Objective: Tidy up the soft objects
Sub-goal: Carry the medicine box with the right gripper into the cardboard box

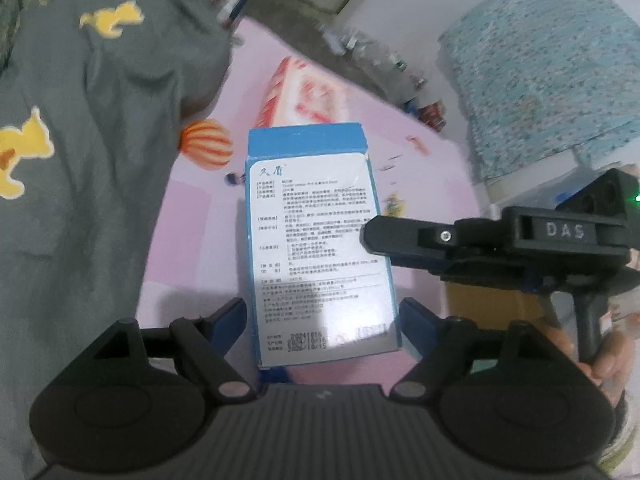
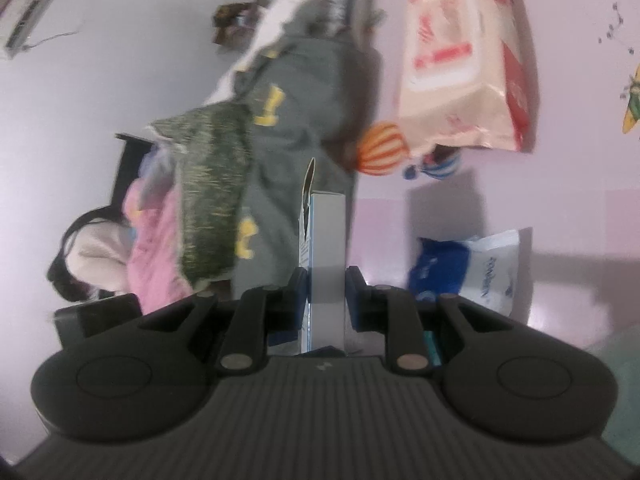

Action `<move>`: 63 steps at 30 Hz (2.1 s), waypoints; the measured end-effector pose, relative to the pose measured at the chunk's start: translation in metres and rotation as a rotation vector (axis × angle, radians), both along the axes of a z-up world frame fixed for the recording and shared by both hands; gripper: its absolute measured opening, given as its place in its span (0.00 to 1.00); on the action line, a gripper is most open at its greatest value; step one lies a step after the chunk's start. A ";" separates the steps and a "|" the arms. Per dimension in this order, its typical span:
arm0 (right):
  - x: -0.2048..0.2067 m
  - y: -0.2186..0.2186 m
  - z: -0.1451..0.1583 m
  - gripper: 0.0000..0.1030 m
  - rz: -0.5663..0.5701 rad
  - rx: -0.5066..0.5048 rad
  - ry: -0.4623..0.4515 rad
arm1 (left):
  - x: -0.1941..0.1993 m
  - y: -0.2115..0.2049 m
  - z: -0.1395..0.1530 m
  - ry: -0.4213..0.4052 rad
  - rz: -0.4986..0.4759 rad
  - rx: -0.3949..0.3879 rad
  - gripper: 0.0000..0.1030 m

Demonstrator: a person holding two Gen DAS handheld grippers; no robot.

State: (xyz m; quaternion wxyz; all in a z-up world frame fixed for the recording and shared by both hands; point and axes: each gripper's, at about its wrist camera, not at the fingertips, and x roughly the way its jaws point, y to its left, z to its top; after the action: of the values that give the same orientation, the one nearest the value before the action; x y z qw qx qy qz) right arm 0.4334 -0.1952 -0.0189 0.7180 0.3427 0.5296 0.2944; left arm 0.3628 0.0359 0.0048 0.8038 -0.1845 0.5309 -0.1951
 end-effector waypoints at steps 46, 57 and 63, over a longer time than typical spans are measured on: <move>-0.118 -0.334 -0.072 0.27 -0.360 -0.336 0.069 | -0.076 -0.180 0.029 -0.210 -0.206 0.108 0.87; -0.113 -0.310 -0.103 0.34 -0.393 -0.268 0.087 | -0.093 -0.150 0.020 -0.202 -0.145 0.117 0.87; -0.115 -0.300 -0.101 0.49 -0.390 -0.250 0.098 | -0.108 -0.133 0.025 -0.243 -0.103 0.137 0.88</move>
State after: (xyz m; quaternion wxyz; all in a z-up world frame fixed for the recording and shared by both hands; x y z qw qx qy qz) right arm 0.3182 -0.4949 -0.1198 0.7714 0.3609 0.5200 0.0651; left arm 0.2548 -0.0972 0.0294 0.8617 -0.0770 0.4507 -0.2202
